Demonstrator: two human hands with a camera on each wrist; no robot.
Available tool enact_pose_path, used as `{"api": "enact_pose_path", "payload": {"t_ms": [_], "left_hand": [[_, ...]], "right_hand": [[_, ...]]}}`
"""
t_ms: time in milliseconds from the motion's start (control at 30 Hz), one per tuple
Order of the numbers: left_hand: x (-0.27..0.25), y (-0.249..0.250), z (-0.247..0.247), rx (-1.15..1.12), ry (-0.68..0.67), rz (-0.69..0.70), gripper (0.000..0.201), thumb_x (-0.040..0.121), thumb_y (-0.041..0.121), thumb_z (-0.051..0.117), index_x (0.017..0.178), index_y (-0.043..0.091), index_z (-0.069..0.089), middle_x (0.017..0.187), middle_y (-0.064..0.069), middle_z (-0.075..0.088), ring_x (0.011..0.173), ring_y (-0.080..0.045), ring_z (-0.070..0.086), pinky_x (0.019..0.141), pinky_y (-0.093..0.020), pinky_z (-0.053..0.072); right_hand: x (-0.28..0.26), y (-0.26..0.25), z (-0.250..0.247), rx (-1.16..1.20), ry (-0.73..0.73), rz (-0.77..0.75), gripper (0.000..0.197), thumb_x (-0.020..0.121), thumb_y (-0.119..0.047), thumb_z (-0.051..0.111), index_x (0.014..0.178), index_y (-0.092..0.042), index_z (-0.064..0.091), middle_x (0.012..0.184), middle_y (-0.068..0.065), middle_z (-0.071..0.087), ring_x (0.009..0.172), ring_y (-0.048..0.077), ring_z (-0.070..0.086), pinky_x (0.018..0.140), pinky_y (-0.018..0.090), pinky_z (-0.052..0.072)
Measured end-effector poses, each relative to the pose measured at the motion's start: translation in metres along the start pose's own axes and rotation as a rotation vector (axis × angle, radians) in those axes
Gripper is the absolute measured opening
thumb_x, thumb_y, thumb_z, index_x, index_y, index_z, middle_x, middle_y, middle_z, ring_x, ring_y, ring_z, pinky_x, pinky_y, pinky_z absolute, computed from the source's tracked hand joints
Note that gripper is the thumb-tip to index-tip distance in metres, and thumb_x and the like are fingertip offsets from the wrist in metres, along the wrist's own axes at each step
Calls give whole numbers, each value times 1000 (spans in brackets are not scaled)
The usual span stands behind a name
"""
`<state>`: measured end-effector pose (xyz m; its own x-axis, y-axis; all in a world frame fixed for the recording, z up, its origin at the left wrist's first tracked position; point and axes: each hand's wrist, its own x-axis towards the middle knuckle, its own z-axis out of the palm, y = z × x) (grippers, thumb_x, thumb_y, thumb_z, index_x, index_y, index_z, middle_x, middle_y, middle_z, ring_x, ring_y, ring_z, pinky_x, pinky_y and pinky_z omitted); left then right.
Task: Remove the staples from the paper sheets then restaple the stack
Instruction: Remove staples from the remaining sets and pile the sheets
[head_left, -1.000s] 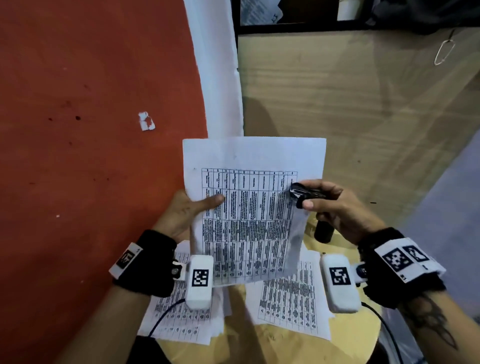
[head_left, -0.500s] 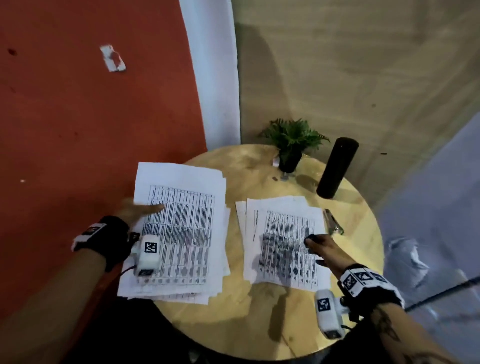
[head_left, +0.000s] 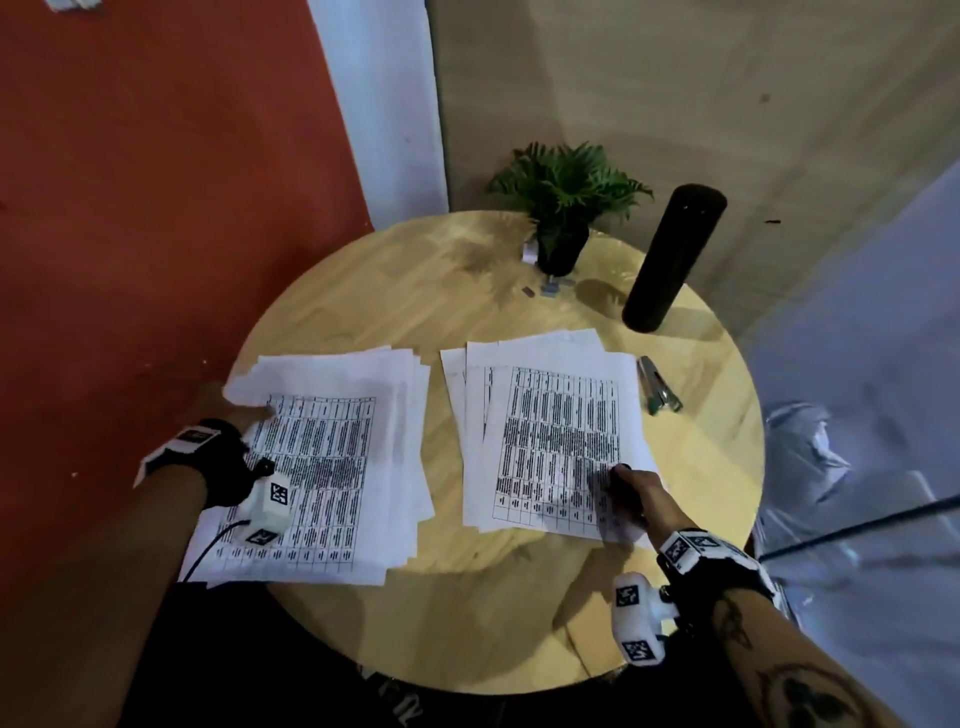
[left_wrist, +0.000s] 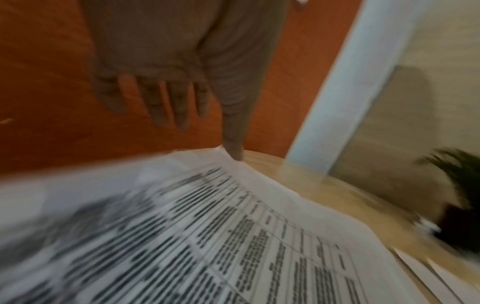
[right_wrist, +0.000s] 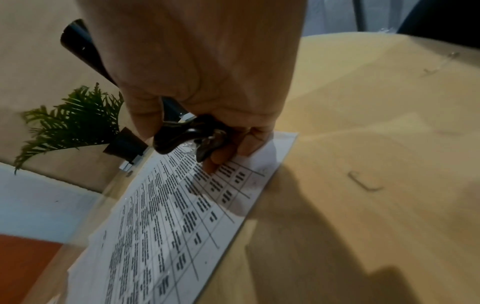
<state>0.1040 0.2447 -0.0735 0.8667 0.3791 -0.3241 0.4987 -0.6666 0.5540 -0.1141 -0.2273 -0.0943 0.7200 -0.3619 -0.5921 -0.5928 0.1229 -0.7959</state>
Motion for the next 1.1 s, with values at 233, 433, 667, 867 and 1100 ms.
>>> {"api": "enact_pose_path", "payload": {"t_ms": [233, 433, 667, 867, 1100], "left_hand": [[-103, 137, 77, 165, -27, 483, 42, 77, 22, 76, 114, 10, 62, 120, -20, 55, 116, -36, 49, 95, -41, 41], [-152, 183, 184, 179, -503, 267, 55, 87, 32, 65, 130, 2, 49, 135, -16, 52, 120, -30, 54, 96, -31, 45], [-156, 185, 213, 259, -520, 43, 77, 76, 40, 76, 133, -1, 46, 129, -15, 59, 117, -31, 57, 102, -42, 43], [-164, 198, 213, 300, -412, 75, 97, 73, 39, 79, 142, 0, 24, 145, -23, 35, 131, -38, 40, 105, -45, 39], [-153, 198, 211, 195, -518, 13, 57, 73, 41, 78, 112, 3, 65, 118, -13, 65, 104, -27, 62, 92, -32, 48]], "right_hand": [[4, 2, 2, 41, 40, -13, 22, 68, -34, 52, 63, -13, 48, 65, 5, 48, 66, 19, 42, 66, 29, 34], [3, 4, 0, 83, -7, -36, 37, 50, -45, 57, 68, -14, 46, 69, 4, 44, 67, 15, 39, 62, 28, 32], [24, 26, -5, 75, -8, 10, 37, 73, -41, 61, 91, -11, 51, 89, 9, 54, 82, 20, 53, 76, 30, 42], [32, 34, -8, 31, -15, -18, 25, 87, -30, 55, 70, -23, 39, 74, -1, 44, 65, 9, 43, 57, 24, 33], [35, 39, -10, 38, -66, -14, 55, 61, -55, 59, 94, -13, 48, 93, 8, 55, 87, 21, 54, 71, 28, 40]]}}
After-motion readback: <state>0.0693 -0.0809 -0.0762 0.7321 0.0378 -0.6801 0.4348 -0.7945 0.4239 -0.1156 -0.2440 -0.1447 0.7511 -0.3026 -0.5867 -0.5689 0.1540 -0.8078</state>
